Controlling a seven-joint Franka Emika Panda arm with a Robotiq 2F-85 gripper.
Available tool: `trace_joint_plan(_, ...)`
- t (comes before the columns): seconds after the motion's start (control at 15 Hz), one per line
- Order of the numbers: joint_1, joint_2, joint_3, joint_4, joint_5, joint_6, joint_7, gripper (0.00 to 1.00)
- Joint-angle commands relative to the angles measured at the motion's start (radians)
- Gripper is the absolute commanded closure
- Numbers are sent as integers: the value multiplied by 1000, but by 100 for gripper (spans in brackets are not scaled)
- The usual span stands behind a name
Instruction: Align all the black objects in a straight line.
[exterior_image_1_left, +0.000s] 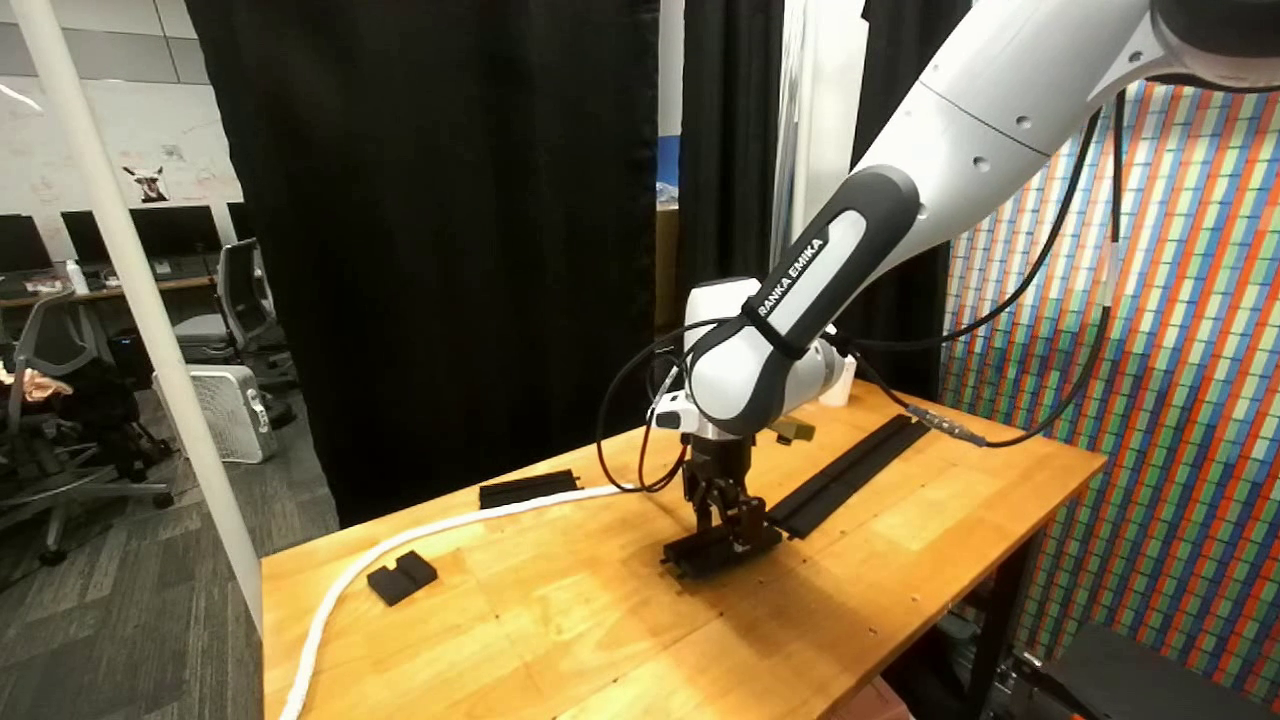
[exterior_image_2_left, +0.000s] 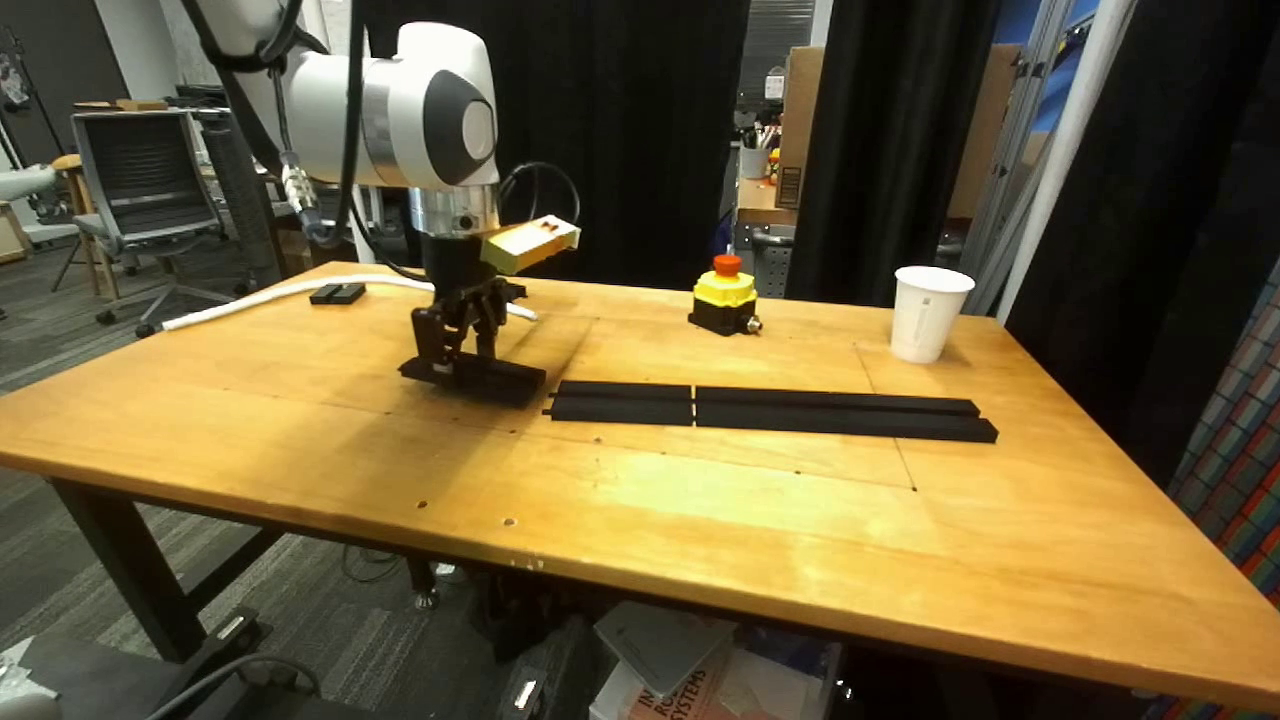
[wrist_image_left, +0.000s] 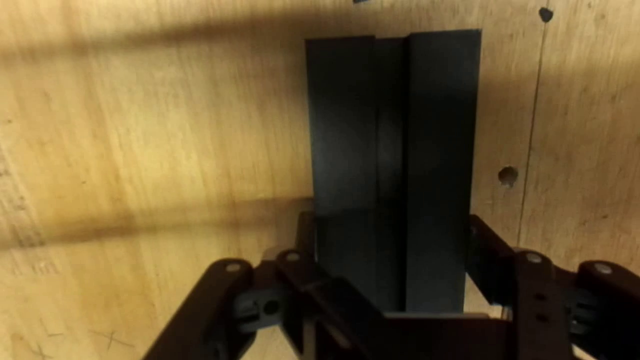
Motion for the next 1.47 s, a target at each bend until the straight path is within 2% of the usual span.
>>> trace_joint_plan(0.0,11,-58,-24,-59,0,29,3,54)
trace_joint_plan(0.93,18,-57,-68,-96,-93,64,-4,54)
trace_joint_plan(1.4,11,-55,-70,-111,-152,98,-64,54)
